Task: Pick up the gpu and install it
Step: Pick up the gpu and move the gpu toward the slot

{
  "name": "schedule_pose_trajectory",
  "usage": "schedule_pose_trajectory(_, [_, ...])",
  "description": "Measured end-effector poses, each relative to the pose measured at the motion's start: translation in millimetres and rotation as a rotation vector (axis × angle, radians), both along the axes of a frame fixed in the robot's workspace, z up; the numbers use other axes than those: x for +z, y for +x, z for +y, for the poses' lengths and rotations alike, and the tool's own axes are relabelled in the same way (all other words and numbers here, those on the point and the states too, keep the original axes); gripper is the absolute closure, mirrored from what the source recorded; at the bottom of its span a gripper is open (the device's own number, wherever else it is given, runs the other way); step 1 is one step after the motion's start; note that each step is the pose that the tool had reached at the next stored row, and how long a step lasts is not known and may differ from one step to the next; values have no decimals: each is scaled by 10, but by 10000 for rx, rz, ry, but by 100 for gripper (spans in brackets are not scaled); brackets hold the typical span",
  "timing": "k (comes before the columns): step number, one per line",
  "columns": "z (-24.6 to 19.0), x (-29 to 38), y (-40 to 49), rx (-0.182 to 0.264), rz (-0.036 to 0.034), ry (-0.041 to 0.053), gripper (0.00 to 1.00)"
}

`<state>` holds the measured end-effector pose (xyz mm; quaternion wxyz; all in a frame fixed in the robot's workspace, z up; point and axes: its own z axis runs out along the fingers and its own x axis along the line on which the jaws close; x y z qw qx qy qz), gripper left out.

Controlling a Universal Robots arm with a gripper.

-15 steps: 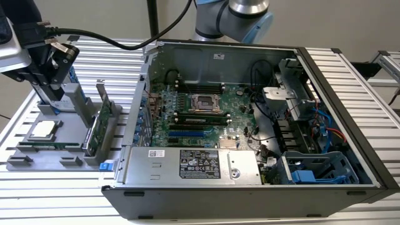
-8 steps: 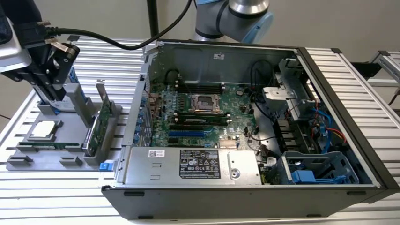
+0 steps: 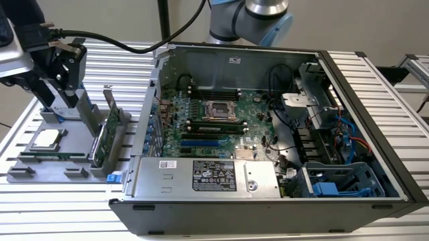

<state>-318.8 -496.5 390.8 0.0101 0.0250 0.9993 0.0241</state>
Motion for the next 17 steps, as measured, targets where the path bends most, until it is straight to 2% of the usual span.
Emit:
schedule_pose_trajectory(3, [1,-1,0,0,0,0,0])
schedule_pose_trajectory(6, [24,-3,0,0,1,0,0])
schedule_pose_trajectory(17, [172,-50,0,-2,0,0,0])
